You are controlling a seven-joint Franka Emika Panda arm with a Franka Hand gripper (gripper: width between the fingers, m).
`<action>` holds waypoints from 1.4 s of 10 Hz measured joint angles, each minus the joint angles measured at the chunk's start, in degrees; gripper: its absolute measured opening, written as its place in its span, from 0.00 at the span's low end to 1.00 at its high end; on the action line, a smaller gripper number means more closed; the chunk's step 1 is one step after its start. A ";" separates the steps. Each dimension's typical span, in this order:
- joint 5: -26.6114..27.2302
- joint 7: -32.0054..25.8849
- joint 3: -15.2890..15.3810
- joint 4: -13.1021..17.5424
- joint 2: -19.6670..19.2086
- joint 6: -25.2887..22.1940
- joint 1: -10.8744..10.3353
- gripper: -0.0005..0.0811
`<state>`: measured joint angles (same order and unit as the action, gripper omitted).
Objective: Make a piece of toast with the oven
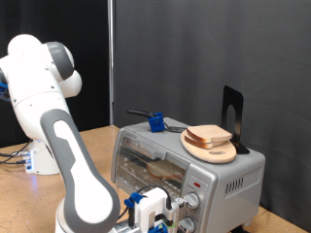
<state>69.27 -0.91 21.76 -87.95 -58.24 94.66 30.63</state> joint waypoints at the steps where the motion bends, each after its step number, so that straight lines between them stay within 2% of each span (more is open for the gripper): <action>1: -0.90 -0.06 -0.01 0.24 0.01 0.00 -0.12 0.84; 4: -6.45 0.00 -0.53 2.20 0.68 0.04 -1.56 0.84; 7: -4.68 1.04 -0.54 1.91 0.43 -0.05 -0.87 0.84; 10: -4.39 4.14 -0.73 3.45 0.11 -1.39 1.40 0.84; 14: -4.61 8.13 -2.19 8.01 -0.17 -8.77 5.77 0.84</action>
<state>64.67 7.23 19.58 -79.94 -58.41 85.89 36.40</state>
